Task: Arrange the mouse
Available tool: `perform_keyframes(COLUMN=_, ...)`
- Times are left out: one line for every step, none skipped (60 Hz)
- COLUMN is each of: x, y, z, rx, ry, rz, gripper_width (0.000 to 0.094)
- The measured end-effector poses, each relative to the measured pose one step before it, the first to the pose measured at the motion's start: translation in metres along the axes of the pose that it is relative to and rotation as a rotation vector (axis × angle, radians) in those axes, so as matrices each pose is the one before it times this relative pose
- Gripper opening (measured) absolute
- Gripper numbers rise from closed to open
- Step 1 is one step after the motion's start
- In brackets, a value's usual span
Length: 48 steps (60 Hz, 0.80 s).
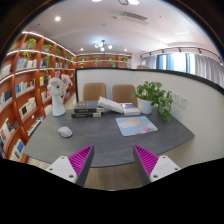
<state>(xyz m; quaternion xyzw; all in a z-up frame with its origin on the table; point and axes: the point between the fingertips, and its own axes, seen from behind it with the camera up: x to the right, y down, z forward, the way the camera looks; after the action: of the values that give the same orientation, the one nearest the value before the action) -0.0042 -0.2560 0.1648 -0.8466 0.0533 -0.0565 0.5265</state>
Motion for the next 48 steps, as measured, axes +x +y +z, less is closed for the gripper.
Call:
perform_keyframes(x=-0.00163, y=0.00307, z=-0.00042, rx=-0.00758, ry=-0.00497, rz=-0.0035, gripper_width=0.0782)
perform_keyframes(x=-0.00257, y=0.00366, z=-0.00019, rx=-0.00693, ry=-0.00613, rz=-0.0019, gripper_width=0.0784)
perform_keyframes(x=-0.00354, y=0.00366, z=0.00021, rx=-0.00503, ry=-0.00798, rz=-0.0003, gripper_width=0.0784)
perform_keyframes(x=-0.00563, y=0.00476, z=0.00121, rx=-0.00434, ry=-0.01089, rz=0.0016, gripper_width=0.0785)
perform_keyframes(x=-0.00676, y=0.00526, z=0.00266, rx=-0.00494, ry=-0.01182, rz=0.0033, gripper_width=0.0785)
perform_keyframes(x=-0.00616, y=0.00564, z=0.00239, rx=-0.00629, ry=-0.01106, rz=0.004, gripper_width=0.0784)
perform_keyframes(x=-0.00567, y=0.00609, z=0.00262, rx=-0.00824, ry=-0.00973, rz=0.0031, gripper_width=0.0784)
perform_keyframes(x=-0.00608, y=0.00712, z=0.00332, rx=-0.01156, ry=-0.00852, rz=0.0014, gripper_width=0.0784)
perform_keyframes(x=-0.00166, y=0.00373, z=-0.00247, rx=-0.01693, ry=-0.00635, rz=-0.002, gripper_width=0.0781)
perform_keyframes(x=-0.00839, y=0.00978, z=0.00942, rx=-0.01266, ry=-0.00702, rz=-0.0035, gripper_width=0.0783)
perform_keyframes(x=-0.00639, y=0.00701, z=0.00406, rx=-0.01432, ry=-0.00604, rz=-0.0058, gripper_width=0.0782)
perform_keyframes(x=-0.0052, y=0.00628, z=0.00424, rx=-0.01485, ry=-0.00649, rz=-0.0061, gripper_width=0.0782)
perform_keyframes(x=-0.00602, y=0.00582, z=0.00426, rx=-0.01372, ry=-0.00699, rz=-0.0057, gripper_width=0.0782)
perform_keyframes(x=-0.00661, y=0.00477, z=0.0047, rx=-0.01231, ry=-0.00903, rz=-0.0038, gripper_width=0.0783)
perform_keyframes(x=-0.007, y=0.00381, z=0.00462, rx=-0.00947, ry=-0.011, rz=-0.0025, gripper_width=0.0783)
perform_keyframes(x=-0.00749, y=0.0027, z=0.00463, rx=-0.00706, ry=-0.0119, rz=-0.0015, gripper_width=0.0784)
perform_keyframes(x=-0.00767, y=0.0022, z=0.00457, rx=-0.00581, ry=-0.01213, rz=-0.0011, gripper_width=0.0783)
perform_keyframes(x=-0.00712, y=0.0025, z=0.0049, rx=-0.00697, ry=-0.01126, rz=0.0, gripper_width=0.0785)
perform_keyframes(x=-0.0064, y=0.00214, z=0.00507, rx=-0.00731, ry=-0.01001, rz=0.0001, gripper_width=0.0784)
perform_keyframes(x=-0.00608, y=0.0017, z=0.00532, rx=-0.0067, ry=-0.00867, rz=-0.0014, gripper_width=0.0785)
perform_keyframes(x=-0.00659, y=0.00165, z=0.0049, rx=-0.00696, ry=-0.00792, rz=-0.0021, gripper_width=0.0785)
perform_keyframes(x=-0.00601, y=0.00134, z=0.00511, rx=-0.00664, ry=-0.00817, rz=-0.0016, gripper_width=0.0784)
perform_keyframes(x=-0.00625, y=0.00049, z=0.00515, rx=-0.0064, ry=-0.00807, rz=-0.0006, gripper_width=0.0785)
perform_keyframes(x=-0.00568, y=-0.00008, z=0.00537, rx=-0.00584, ry=-0.00655, rz=0.0, gripper_width=0.0784)
perform_keyframes(x=-0.00558, y=-0.00043, z=0.00556, rx=-0.00525, ry=-0.00512, rz=0.0008, gripper_width=0.0784)
perform_keyframes(x=-0.00517, y=-0.00085, z=0.00547, rx=-0.00369, ry=-0.00506, rz=-0.0001, gripper_width=0.0785)
perform_keyframes(x=-0.00468, y=-0.0014, z=0.00591, rx=-0.00287, ry=-0.00562, rz=-0.001, gripper_width=0.0785)
perform_keyframes(x=-0.00481, y=-0.00154, z=0.00588, rx=-0.00267, ry=-0.00564, rz=-0.0009, gripper_width=0.0787)
perform_keyframes(x=-0.00426, y=-0.00152, z=0.00562, rx=-0.00311, ry=-0.00449, rz=-0.0007, gripper_width=0.0785)
perform_keyframes(x=-0.00421, y=-0.0021, z=0.00573, rx=-0.00289, ry=-0.00375, rz=-0.0003, gripper_width=0.0784)
perform_keyframes(x=-0.0035, y=-0.00262, z=0.00564, rx=-0.00158, ry=-0.00364, rz=-0.0003, gripper_width=0.0784)
perform_keyframes(x=-0.00403, y=-0.00298, z=0.00577, rx=-0.00052, ry=-0.00382, rz=-0.0003, gripper_width=0.0785)
perform_keyframes(x=-0.00344, y=-0.00305, z=0.00559, rx=-0.00108, ry=-0.00327, rz=0.0001, gripper_width=0.0788)
perform_keyframes(x=-0.00328, y=-0.00311, z=0.00585, rx=-0.00202, ry=-0.0026, rz=-0.0003, gripper_width=0.0788)
perform_keyframes(x=-0.00282, y=-0.00268, z=0.00608, rx=-0.00342, ry=-0.00218, rz=-0.0015, gripper_width=0.0787)
perform_keyframes(x=-0.00316, y=-0.00281, z=0.00606, rx=-0.00235, ry=-0.00276, rz=-0.0023, gripper_width=0.0784)
perform_keyframes(x=-0.00309, y=-0.00332, z=0.00556, rx=-0.0013, ry=-0.00193, rz=-0.0025, gripper_width=0.0784)
perform_keyframes(x=-0.00298, y=-0.00346, z=0.00557, rx=-0.00038, ry=-0.00078, rz=-0.0013, gripper_width=0.0787)
perform_keyframes(x=-0.00209, y=-0.00327, z=0.00592, rx=-0.00038, ry=-0.00002, rz=-0.0004, gripper_width=0.0787)
perform_keyframes(x=-0.00164, y=-0.00304, z=0.00578, rx=-0.00175, ry=0.00034, rz=0.0004, gripper_width=0.0787)
perform_keyframes(x=-0.0021, y=-0.00256, z=0.00604, rx=-0.00302, ry=0.0005, rz=0.0007, gripper_width=0.0787)
perform_keyframes(x=-0.00135, y=-0.00248, z=0.00615, rx=-0.00487, ry=0.00114, rz=0.0009, gripper_width=0.0785)
perform_keyframes(x=-0.00137, y=-0.00231, z=0.0058, rx=-0.00451, ry=0.00131, rz=0.0007, gripper_width=0.0784)
perform_keyframes(x=-0.00098, y=-0.00306, z=0.00606, rx=-0.00281, ry=0.00092, rz=-0.0007, gripper_width=0.0786)
perform_keyframes(x=-0.0011, y=-0.00304, z=0.00587, rx=-0.00212, ry=0.00088, rz=-0.0012, gripper_width=0.0786)
perform_keyframes(x=-0.00101, y=-0.00305, z=0.00574, rx=-0.00212, ry=0.00046, rz=-0.0016, gripper_width=0.0785)
perform_keyframes(x=-0.00094, y=-0.0034, z=0.00553, rx=-0.00189, ry=0.00004, rz=-0.0008, gripper_width=0.0786)
perform_keyframes(x=-0.00117, y=-0.0035, z=0.00515, rx=-0.00126, ry=0.00071, rz=0.0001, gripper_width=0.0788)
